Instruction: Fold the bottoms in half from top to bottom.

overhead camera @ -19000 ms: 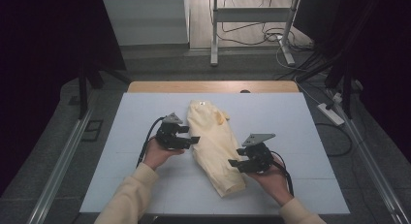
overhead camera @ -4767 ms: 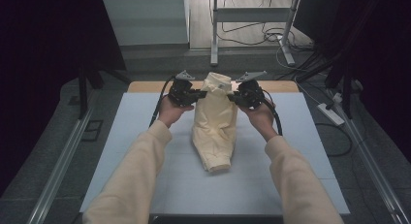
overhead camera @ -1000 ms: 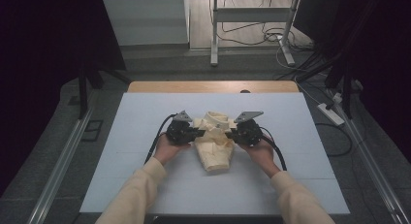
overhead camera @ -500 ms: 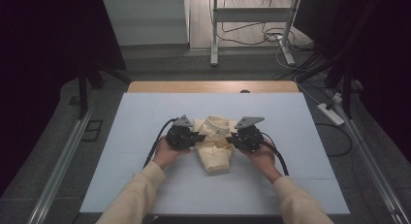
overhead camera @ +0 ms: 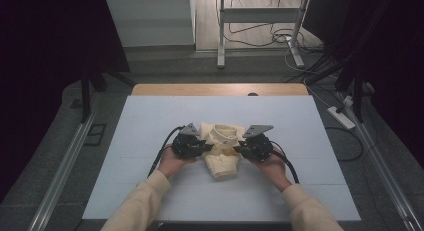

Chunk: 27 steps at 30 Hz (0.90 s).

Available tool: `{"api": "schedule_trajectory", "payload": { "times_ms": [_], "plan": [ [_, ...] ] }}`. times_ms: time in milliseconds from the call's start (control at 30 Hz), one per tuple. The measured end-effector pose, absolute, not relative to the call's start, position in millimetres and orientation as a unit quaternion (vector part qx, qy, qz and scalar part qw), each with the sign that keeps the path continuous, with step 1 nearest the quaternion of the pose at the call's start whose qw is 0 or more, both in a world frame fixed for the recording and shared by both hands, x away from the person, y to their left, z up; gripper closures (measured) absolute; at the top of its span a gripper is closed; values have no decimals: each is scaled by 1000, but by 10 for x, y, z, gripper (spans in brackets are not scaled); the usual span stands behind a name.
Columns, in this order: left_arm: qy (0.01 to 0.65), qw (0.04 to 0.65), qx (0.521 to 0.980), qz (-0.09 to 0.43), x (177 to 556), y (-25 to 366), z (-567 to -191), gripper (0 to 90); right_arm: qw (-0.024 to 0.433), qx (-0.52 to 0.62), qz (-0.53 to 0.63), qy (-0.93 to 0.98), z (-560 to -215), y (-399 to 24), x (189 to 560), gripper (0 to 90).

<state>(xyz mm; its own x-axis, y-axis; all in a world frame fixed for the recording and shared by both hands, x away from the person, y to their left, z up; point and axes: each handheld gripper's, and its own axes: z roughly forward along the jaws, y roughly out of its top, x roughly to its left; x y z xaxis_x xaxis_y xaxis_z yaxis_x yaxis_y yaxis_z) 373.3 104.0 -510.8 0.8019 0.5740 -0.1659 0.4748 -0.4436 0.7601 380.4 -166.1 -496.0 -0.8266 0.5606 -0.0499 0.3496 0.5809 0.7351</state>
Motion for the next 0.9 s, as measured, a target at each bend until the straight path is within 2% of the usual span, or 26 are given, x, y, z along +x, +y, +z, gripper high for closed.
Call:
{"api": "schedule_trajectory", "payload": {
  "times_ms": [567, 633, 733, 833, 900],
  "plan": [
    [315, 423, 848, 57, 3722, 1041, -5121, 676, 126, 258, 383, 878, -4954, -1667, 3783, 659],
    [314, 423, 848, 61, 3702, 1039, -5112, 632, 121, 258, 384, 878, -4948, -1671, 3777, 633],
    [320, 421, 846, 68, 3664, 1043, -5074, 518, 113, 268, 389, 874, -4933, -1698, 3766, 576],
    [329, 425, 840, 76, 3604, 1097, -5002, 414, 118, 274, 393, 870, -4898, -1736, 3721, 476],
    [333, 434, 834, 77, 3536, 1170, -4952, 386, 124, 278, 403, 863, -4858, -1776, 3672, 426]
  ]
}}
